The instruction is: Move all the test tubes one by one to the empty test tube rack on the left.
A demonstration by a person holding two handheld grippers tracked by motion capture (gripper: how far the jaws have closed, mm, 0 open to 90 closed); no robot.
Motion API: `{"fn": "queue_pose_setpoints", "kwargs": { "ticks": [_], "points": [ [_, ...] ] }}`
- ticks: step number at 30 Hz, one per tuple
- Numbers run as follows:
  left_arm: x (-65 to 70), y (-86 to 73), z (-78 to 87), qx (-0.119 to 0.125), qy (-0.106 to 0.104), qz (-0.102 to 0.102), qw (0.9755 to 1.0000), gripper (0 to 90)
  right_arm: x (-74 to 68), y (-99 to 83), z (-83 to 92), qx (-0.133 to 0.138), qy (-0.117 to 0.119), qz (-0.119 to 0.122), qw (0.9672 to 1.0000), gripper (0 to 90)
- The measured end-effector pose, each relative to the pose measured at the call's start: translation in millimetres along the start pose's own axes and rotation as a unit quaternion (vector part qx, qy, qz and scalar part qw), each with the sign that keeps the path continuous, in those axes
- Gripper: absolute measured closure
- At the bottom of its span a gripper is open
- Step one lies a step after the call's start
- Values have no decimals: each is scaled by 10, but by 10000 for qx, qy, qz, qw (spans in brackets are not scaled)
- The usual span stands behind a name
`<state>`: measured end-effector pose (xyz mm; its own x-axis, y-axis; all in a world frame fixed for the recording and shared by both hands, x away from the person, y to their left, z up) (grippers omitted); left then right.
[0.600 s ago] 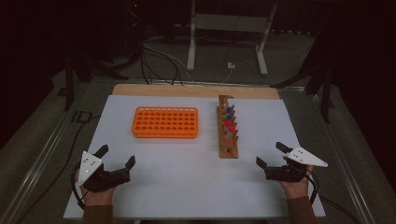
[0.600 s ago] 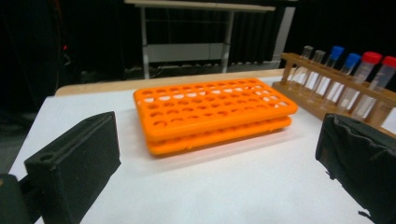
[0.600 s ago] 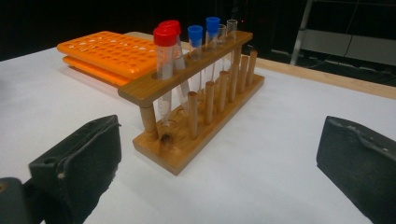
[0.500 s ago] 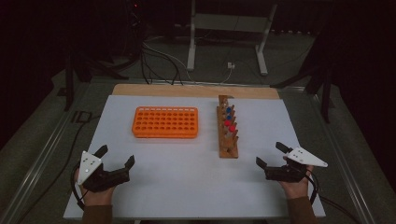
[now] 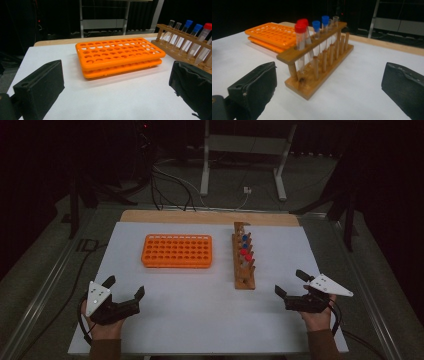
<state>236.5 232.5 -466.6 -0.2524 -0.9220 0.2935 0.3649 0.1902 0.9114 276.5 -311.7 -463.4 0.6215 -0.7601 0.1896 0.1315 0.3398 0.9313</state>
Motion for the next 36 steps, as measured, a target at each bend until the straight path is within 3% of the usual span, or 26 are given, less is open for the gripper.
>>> {"fn": "queue_pose_setpoints", "kwargs": {
  "ticks": [7,10,16,21,26,31,36],
  "points": [
    [10,-14,-13,-37,-4,-14,10000,4,-48,207,-139,-74,184,166,9997,1],
    [15,-20,-25,-53,-10,-7,10000,4,-52,353,-264,-114,223,343,9991,1],
    [34,-30,-44,-103,-31,-65,9999,4,-40,556,-456,-132,320,390,9986,48],
    [50,-45,-70,-155,-44,-71,9998,4,-33,612,-618,-230,454,294,9983,65],
    [54,-47,-82,-188,-10,-84,9998,4,-57,618,-763,-418,417,290,9978,200],
    [60,-45,-92,-198,-8,-94,9998,4,-113,580,-917,-646,568,241,9960,365],
    [60,-46,-96,-200,-4,-93,9998,4,-182,547,-1057,-803,507,452,9945,522]
  ]
}}
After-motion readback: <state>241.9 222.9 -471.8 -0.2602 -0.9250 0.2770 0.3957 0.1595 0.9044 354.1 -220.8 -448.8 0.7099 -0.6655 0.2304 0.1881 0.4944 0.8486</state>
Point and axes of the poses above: each handheld gripper's, and its own axes: z roughly backward along the jaws, y roughly out of its top, x roughly to its right, the point moved 1 cm from there along -z, roughly forward along the jaws, and after that the axes turned 14 degrees about z, right-handed, at the moved point
